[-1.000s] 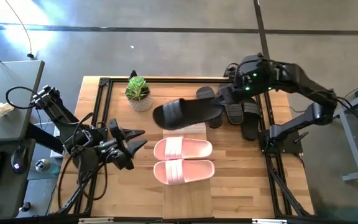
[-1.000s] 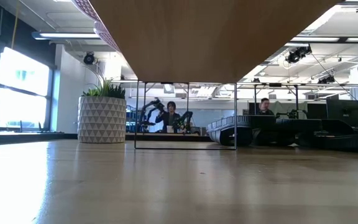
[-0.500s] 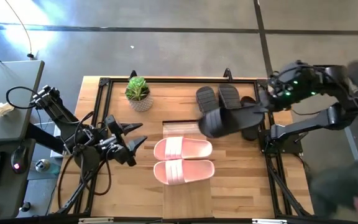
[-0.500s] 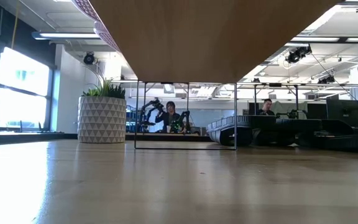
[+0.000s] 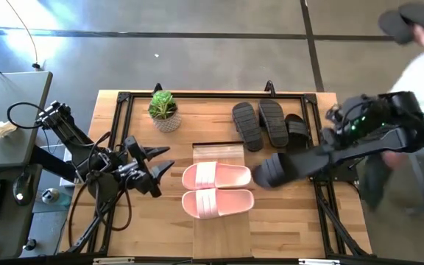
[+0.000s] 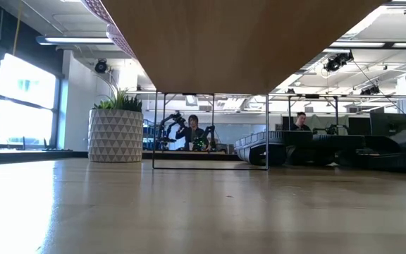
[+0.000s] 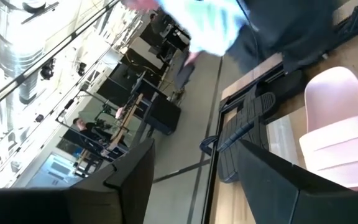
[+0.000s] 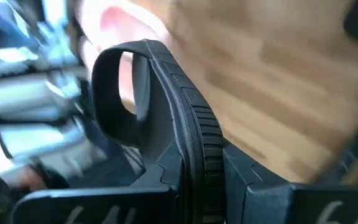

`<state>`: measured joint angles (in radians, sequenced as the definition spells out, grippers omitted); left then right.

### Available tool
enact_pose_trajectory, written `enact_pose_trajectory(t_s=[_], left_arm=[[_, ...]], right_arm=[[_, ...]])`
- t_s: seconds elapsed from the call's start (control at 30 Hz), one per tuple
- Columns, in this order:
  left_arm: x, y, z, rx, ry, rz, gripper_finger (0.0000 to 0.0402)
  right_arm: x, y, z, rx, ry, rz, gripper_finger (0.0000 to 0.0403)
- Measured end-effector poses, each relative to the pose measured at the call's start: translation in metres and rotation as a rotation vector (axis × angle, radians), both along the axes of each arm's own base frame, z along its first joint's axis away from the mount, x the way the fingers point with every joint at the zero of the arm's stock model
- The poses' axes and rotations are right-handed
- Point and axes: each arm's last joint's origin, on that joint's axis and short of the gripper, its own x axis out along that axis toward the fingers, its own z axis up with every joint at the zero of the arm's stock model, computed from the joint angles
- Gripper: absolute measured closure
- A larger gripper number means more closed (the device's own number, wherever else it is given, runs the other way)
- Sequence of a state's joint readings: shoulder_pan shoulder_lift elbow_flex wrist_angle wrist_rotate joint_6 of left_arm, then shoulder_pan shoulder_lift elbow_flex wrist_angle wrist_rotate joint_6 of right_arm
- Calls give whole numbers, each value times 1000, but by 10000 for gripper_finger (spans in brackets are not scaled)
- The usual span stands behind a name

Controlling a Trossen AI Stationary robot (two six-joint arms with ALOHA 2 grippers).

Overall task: Pick and place slides into the shelf
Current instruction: Put the black slipper under the shelf

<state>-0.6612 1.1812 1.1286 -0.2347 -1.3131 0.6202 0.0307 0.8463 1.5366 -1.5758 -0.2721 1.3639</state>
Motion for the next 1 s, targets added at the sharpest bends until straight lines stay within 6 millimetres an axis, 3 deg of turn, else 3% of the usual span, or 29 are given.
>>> enact_pose_trajectory(t_s=[0.27, 0.43, 0.63, 0.83, 1.0], left_arm=[[0, 0, 0, 0, 0, 0, 197], [0, 0, 0, -8, -6, 1, 197], [-2, 1, 1, -93, -72, 2, 197], [-4, 3, 4, -116, -91, -2, 197], [-5, 3, 4, -118, -94, -2, 197]], right_arm=[[2, 7, -59, 59, 200, 105, 367], [15, 12, -99, 47, 325, 128, 367], [39, 23, -140, 56, 158, 173, 367], [38, 29, -177, 14, 114, 96, 367], [49, 40, -203, 12, -54, 51, 367]])
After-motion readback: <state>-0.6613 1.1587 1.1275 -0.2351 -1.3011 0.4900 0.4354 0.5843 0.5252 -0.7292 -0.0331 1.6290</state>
